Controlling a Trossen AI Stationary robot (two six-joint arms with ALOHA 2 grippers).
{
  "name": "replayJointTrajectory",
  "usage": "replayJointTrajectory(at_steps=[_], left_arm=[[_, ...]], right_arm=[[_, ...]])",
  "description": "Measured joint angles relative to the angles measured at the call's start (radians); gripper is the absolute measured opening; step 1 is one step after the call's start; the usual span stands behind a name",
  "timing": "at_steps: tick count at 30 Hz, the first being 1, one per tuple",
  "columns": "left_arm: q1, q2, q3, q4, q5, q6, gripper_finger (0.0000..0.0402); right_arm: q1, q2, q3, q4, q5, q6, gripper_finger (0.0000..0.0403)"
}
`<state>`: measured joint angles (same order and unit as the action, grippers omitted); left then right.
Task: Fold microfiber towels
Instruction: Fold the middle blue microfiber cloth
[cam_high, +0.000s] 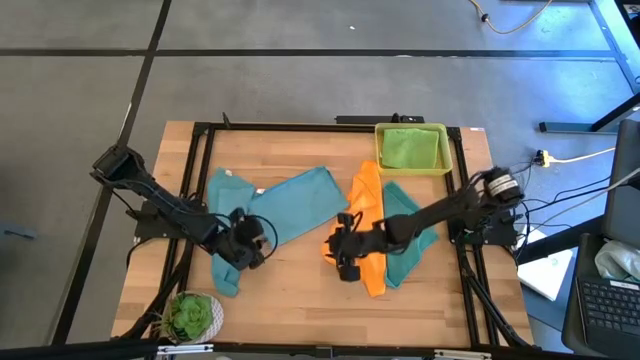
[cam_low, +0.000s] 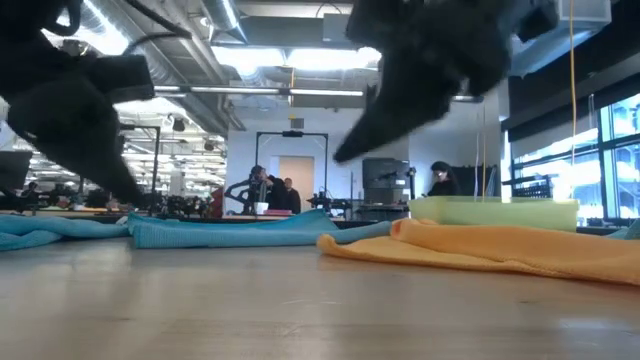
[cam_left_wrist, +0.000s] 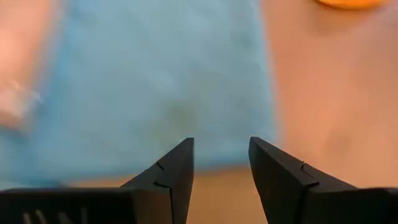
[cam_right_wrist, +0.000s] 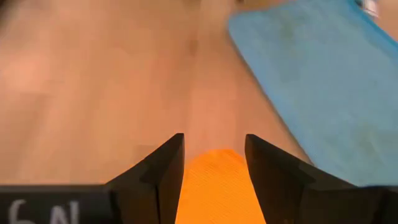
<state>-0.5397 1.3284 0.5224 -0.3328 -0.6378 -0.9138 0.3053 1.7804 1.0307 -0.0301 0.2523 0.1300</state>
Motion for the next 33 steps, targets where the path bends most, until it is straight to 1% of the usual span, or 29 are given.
replayJointTrajectory(at_steps=[3, 5, 6, 8, 12, 14, 19, 22, 25, 26, 29, 32, 33], left_arm=[[0.003, -0.001, 0.000, -0.028, -0.184, 0.111, 0.0145], [0.020, -0.002, 0.000, -0.017, -0.280, 0.173, 0.0145], [0.036, -0.002, 0.000, -0.017, -0.311, 0.204, 0.0145], [0.081, -0.002, 0.000, -0.027, -0.322, 0.248, 0.0145], [0.185, 0.005, -0.021, -0.023, -0.214, 0.311, 0.0144], [0.230, 0.011, -0.036, -0.023, -0.166, 0.355, 0.0144], [0.299, 0.012, -0.079, -0.004, -0.098, 0.448, 0.0144], [0.329, 0.012, -0.102, 0.055, -0.060, 0.480, 0.0144], [0.347, 0.012, -0.138, 0.175, 0.015, 0.491, 0.0144], [0.349, 0.012, -0.151, 0.217, 0.043, 0.490, 0.0144], [0.347, 0.012, -0.182, 0.296, 0.110, 0.434, 0.0144], [0.320, 0.011, -0.191, 0.315, 0.140, 0.345, 0.0144], [0.301, 0.011, -0.192, 0.319, 0.144, 0.327, 0.0144]], right_arm=[[0.016, 0.053, 0.000, 0.001, 0.134, 0.032, 0.0172], [0.011, 0.086, 0.000, -0.017, 0.190, 0.065, 0.0172], [0.003, 0.102, 0.000, -0.030, 0.195, 0.084, 0.0172], [-0.018, 0.133, 0.000, -0.056, 0.185, 0.140, 0.0172], [-0.047, 0.167, 0.008, -0.161, 0.110, 0.237, 0.0172], [-0.050, 0.164, 0.012, -0.258, 0.082, 0.261, 0.0172], [-0.028, 0.120, 0.005, -0.506, 0.078, 0.286, 0.0172], [0.000, 0.097, 0.004, -0.646, 0.062, 0.271, 0.0172], [0.021, 0.066, -0.007, -0.771, 0.059, 0.273, 0.0172], [0.028, 0.049, -0.007, -0.794, 0.068, 0.292, 0.0172], [0.052, -0.008, 0.005, -0.791, 0.122, 0.351, 0.0172], [0.081, -0.080, 0.038, -0.701, 0.216, 0.366, 0.0172], [0.089, -0.091, 0.037, -0.663, 0.230, 0.364, 0.0172]])
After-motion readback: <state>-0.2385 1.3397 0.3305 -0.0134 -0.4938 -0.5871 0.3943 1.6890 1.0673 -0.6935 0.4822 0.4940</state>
